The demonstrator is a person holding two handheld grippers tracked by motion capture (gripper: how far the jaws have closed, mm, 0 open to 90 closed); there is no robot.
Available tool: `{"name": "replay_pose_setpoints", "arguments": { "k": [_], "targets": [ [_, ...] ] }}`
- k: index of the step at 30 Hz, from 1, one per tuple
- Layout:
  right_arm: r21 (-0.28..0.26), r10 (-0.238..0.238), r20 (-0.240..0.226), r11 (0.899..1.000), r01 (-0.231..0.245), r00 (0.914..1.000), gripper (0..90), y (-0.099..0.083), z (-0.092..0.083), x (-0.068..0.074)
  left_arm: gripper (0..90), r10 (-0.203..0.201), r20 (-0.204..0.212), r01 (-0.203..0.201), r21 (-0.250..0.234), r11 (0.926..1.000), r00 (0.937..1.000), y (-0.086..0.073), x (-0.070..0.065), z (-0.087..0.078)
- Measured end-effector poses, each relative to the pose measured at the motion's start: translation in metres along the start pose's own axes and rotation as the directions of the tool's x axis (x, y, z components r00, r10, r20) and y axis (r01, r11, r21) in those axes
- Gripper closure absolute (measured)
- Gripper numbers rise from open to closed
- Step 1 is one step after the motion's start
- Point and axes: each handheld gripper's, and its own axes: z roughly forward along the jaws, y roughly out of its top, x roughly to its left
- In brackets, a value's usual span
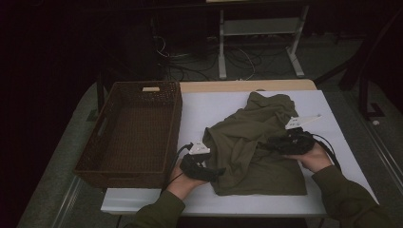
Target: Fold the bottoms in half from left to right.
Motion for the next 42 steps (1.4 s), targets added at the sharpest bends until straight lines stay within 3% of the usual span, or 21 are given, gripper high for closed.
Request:
{"name": "replay_pose_setpoints", "arguments": {
  "k": [2, 6, 8, 18, 25, 36, 42],
  "targets": [
    [0.011, -0.007, -0.01, 1.0, 0.007, 0.9999, 68.6, 0.0, 0.003, 0.002, 21.1, 0.009, -0.003, -0.009, -0.002, 1.0, 1.0, 0.0, -0.001, 0.0],
    [0.03, -0.023, -0.016, 0.999, 0.023, 0.9996, 84.9, 0.0, 0.005, 0.003, 21.1, 0.02, -0.006, -0.02, -0.004, 0.9998, 0.9998, 0.0, -0.002, 0.001],
    [0.03, -0.03, -0.02, 0.999, 0.03, 0.9994, 88.5, -0.001, 0.003, 0.005, 21.1, 0.022, -0.008, -0.023, -0.008, 0.9997, 0.9997, 0.001, -0.003, 0.0],
    [0.039, -0.07, 0.0, 0.997, 0.069, 0.9976, 89.2, -0.008, -0.013, 0.015, 21.2, 0.017, -0.015, -0.017, -0.017, 0.9997, 0.9997, 0.001, -0.001, -0.002],
    [0.042, -0.064, 0.004, 0.997, 0.064, 0.9979, 89.3, -0.03, -0.037, 0.026, 21.2, 0.017, -0.018, -0.018, -0.023, 0.9996, 0.9997, 0.001, -0.001, -0.004],
    [0.109, -0.036, 0.003, 0.993, 0.035, 0.9993, 89.3, -0.072, -0.064, 0.038, 22.1, 0.028, -0.022, -0.028, -0.021, 0.9994, 0.9994, 0.003, -0.002, -0.005],
    [0.188, -0.056, 0.011, 0.981, 0.053, 0.9984, 89.1, -0.085, -0.069, 0.039, 23.9, 0.017, -0.026, -0.017, -0.005, 0.9998, 0.9995, 0.002, -0.001, -0.003]
  ]
}}
